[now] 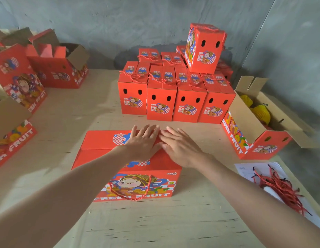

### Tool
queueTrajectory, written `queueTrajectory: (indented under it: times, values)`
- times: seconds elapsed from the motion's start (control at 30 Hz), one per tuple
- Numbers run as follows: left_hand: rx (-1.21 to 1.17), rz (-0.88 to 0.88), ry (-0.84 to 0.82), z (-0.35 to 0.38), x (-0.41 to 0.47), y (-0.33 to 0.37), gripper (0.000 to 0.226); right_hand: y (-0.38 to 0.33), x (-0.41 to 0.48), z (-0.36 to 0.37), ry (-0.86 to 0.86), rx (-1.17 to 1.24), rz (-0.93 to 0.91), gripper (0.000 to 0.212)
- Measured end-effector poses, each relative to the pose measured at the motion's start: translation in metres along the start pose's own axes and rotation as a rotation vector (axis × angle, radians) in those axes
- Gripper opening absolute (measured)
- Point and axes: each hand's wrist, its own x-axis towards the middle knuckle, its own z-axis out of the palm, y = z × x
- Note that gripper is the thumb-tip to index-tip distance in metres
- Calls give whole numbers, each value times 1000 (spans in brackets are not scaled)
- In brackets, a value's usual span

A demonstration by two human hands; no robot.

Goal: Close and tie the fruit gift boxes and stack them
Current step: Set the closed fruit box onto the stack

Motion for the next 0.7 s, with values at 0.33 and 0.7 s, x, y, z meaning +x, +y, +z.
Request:
queueTrajectory:
  times: [0.33, 0.7]
  values:
    - [-86, -324, 93, 13, -61, -5, 82, -10, 3, 12, -80, 34, 18, 53]
    - [-74, -298, 208, 15, -92, -12, 92, -8, 21, 4, -38, -96, -36, 53]
